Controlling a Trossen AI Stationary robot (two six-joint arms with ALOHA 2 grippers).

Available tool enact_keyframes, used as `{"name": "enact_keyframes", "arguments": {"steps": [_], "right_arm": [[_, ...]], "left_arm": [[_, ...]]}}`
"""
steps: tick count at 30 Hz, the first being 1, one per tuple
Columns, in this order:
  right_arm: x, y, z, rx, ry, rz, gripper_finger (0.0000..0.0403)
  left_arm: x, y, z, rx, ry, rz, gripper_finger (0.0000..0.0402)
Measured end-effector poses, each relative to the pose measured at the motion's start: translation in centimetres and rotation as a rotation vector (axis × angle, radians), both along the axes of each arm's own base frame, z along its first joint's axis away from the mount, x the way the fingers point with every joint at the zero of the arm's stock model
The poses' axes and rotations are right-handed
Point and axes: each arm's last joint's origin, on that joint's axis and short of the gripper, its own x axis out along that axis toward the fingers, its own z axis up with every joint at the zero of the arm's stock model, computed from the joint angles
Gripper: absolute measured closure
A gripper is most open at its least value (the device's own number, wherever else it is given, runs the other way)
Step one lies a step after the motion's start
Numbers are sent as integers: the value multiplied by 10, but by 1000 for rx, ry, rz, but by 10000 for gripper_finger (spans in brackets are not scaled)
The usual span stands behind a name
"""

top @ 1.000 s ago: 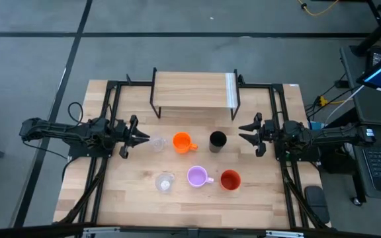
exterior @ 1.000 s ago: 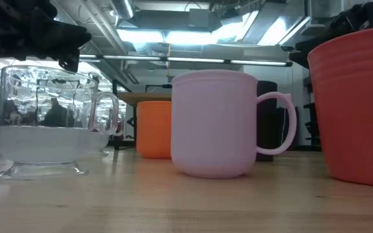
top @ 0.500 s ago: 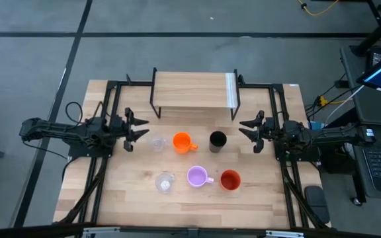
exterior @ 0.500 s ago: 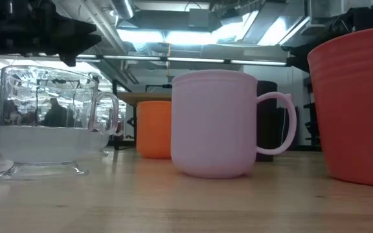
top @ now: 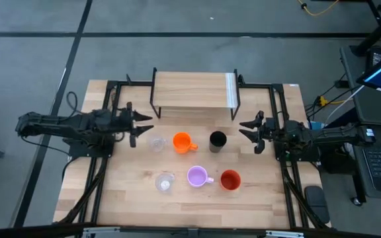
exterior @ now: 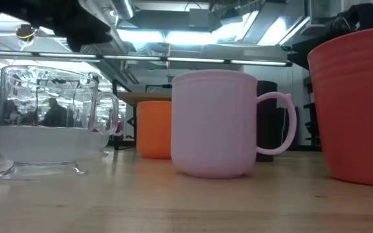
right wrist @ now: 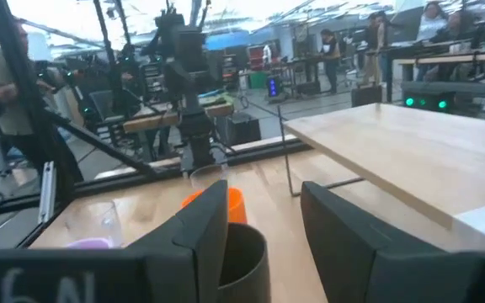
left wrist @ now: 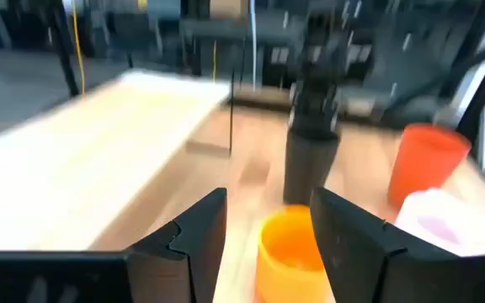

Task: Stack small to large cups/mugs on shelf
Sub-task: Put the top transparent mug on top of the shelf

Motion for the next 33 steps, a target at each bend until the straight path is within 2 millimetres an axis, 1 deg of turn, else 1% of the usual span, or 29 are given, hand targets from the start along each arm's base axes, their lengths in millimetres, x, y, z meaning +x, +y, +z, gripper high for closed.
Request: {"name": "enact_keyframes", "arguments": {"steps": [2, 6, 11, 18, 22, 28, 33], "right_arm": [[0, 0, -1, -1, 14, 3, 249], [0, 0, -6, 2, 59, 6, 249], [0, 0, -8, 22, 75, 10, 249], [0, 0, -8, 22, 79, 10, 249], [0, 0, -8, 22, 81, 10, 249], [0, 0, -8, 22, 81, 10, 249], [0, 0, -8, 22, 81, 10, 249]], "left_arm": [[9, 0, 5, -3, 63, -6, 234], [22, -5, 18, -24, 150, -70, 227], [35, -17, 24, -90, 244, -122, 218], [46, -37, 7, -73, 422, -183, 217], [52, -44, -5, -101, 496, -166, 217], [55, -47, -20, -144, 612, -124, 217], [58, -47, -27, -140, 654, -117, 217]]}}
